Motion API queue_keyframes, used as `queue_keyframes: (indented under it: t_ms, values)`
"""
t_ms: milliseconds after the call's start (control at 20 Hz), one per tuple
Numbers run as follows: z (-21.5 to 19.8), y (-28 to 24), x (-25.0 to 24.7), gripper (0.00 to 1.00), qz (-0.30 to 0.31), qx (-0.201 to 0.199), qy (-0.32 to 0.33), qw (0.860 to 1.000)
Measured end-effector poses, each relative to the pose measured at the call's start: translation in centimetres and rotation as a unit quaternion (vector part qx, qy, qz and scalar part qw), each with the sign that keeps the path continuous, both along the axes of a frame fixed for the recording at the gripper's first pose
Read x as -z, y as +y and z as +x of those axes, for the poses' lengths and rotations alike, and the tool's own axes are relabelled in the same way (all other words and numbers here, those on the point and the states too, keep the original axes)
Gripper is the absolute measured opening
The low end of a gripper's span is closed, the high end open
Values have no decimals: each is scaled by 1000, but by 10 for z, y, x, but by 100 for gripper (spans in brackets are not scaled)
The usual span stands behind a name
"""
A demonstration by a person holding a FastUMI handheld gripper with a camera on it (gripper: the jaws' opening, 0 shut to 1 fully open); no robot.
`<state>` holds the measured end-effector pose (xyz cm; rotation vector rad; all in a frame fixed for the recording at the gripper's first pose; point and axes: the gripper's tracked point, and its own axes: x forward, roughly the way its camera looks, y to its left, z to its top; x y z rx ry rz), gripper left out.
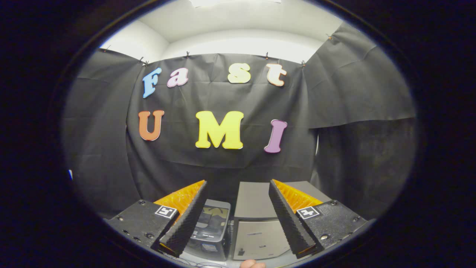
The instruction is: Put the clothes into the washing machine and then close the washing machine lid.
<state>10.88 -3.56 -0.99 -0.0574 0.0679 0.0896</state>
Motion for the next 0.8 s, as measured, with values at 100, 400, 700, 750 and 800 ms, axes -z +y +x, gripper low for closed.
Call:
queue_keyframes:
  t_ms: [100,400,700,750,800]
  values:
    - [-15,-12,-2,100,-1,-11,-5,1000]
    - [-42,-44,7,100,10,-29,11,999]
    - [-54,-53,0,100,28,-47,15,998]
    - [-54,-53,-2,100,27,-48,11,998]
    - [-55,-53,-6,100,25,-46,4,999]
